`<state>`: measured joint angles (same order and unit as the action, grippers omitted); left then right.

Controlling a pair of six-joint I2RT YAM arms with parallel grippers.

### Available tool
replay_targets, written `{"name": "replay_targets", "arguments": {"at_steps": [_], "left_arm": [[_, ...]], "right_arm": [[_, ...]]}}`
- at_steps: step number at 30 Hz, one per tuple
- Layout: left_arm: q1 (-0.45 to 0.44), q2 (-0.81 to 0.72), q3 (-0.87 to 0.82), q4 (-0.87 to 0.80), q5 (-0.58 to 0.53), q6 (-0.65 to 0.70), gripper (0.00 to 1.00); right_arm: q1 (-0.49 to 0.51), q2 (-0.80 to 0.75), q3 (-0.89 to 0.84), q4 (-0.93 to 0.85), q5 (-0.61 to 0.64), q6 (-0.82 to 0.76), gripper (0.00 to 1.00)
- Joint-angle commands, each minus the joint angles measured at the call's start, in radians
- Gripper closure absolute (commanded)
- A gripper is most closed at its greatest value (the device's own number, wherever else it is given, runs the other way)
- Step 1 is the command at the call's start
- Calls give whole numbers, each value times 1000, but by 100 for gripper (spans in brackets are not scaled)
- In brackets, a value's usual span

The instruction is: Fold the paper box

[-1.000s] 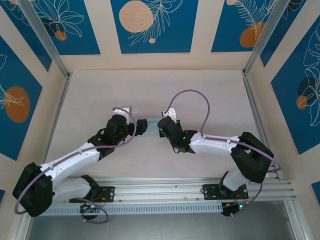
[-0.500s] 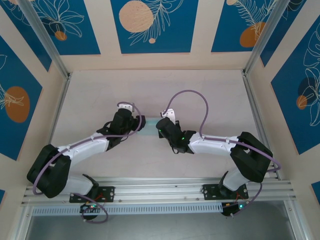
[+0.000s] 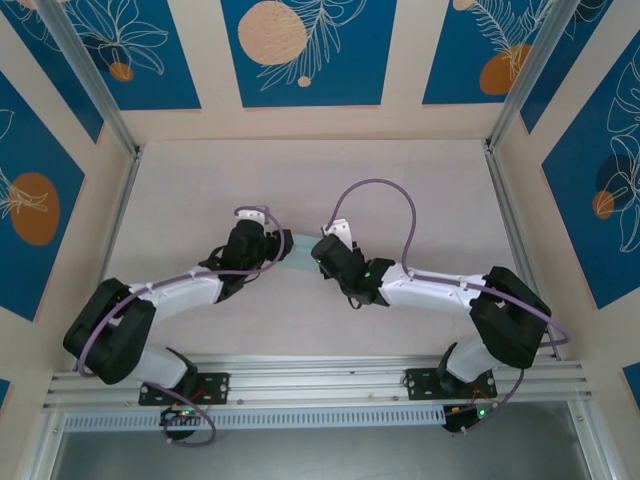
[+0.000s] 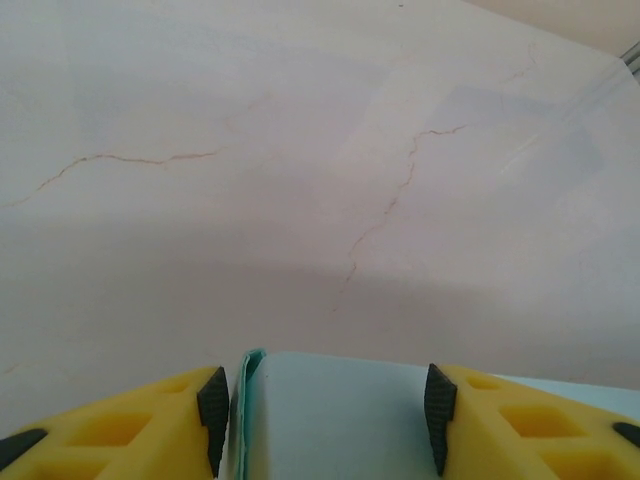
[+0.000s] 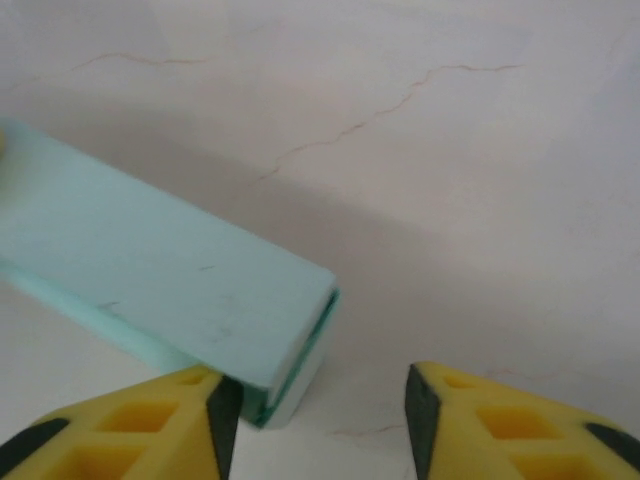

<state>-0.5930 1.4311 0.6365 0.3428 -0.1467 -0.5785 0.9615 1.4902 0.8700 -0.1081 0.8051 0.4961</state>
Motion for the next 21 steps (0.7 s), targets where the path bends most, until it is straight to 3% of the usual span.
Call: {"name": "replay_targets", "arguments": {"at_steps": [1,7,13,21], "left_arm": [[1,50,-41,-104,11,3,45],[1,69,-40,-90,21,-3,46],[-1,73,-48,-75,22,-11,46],[-2,75,-53,-70,27,-16,46]], "right_arm": [[16,-59,41,-35,-81,7,47],[9,-124,70,-70,-160,38,39],[-80,-112,133,-200,-207,175,36],[-253,-44,114,-127,-482,249,36]]}}
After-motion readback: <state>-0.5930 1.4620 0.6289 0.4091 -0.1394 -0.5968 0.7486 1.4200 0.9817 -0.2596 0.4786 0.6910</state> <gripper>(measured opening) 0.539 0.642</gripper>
